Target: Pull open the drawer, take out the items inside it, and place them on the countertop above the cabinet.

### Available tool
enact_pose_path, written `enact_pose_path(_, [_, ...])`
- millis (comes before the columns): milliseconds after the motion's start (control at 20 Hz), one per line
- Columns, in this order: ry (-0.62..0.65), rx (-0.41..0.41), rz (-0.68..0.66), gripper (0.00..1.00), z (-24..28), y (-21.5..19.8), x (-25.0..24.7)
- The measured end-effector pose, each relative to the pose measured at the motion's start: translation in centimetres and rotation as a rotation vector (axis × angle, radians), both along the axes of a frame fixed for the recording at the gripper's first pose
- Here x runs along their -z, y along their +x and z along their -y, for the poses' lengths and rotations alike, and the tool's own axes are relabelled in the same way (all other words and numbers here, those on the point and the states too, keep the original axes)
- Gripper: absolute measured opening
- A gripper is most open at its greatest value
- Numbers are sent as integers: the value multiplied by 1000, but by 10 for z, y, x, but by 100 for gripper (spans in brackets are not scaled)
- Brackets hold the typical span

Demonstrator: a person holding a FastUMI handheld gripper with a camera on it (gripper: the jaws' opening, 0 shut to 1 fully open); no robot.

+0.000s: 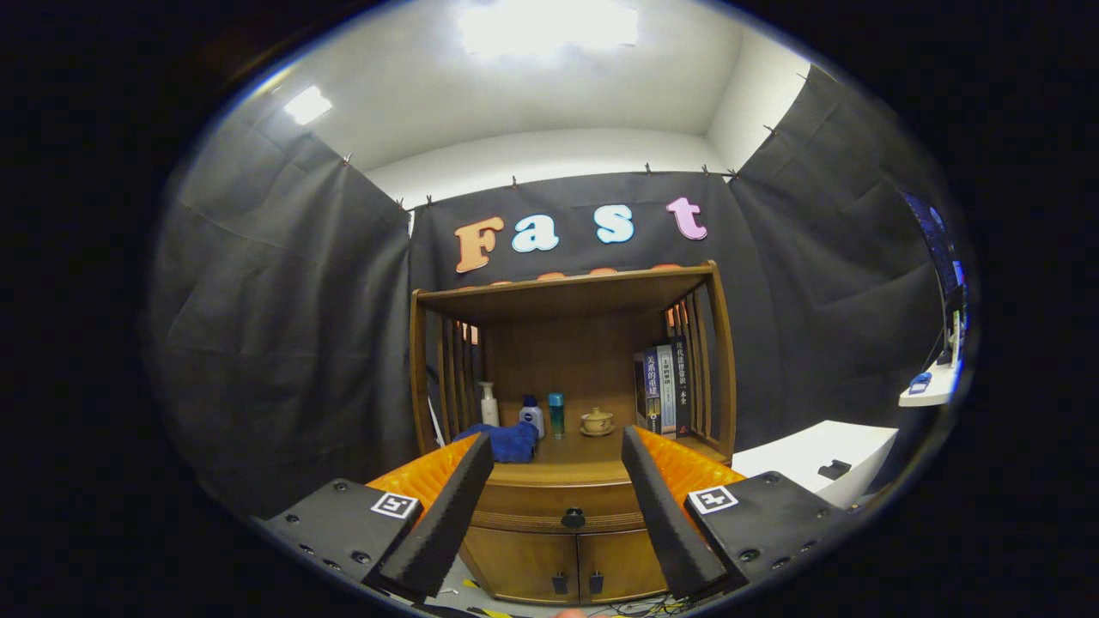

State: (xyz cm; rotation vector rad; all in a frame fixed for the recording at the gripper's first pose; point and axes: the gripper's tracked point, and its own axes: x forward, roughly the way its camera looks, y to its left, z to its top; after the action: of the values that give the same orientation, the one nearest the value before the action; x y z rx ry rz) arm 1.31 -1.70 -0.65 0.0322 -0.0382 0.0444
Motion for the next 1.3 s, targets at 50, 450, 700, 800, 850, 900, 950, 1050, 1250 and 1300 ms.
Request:
enact_pose_path(50, [-8,-13,-4,98,-1,2,3])
enact_pose_path(450, [-11,4,-3,99,-9,16,22])
enact_pose_path(700, [-10,7,-28,99,-4,44,35])
enact_pose_path(800, [-29,3,-42,99,-7,61,44])
enact_pose_path(850, [-41,15,-53,99,-4,70,53])
enact_pose_path(900, [-54,30,-65,99,0,78,63])
enact_pose_path(950, [-63,44,-70,99,2,86,75])
enact_pose_path(1050, [-92,52,-104,98,2,98,105])
enact_pose_path(1250, [-152,68,-159,96,6,126,165])
enact_pose_path(1300, [-141,61,-181,95,6,136,181])
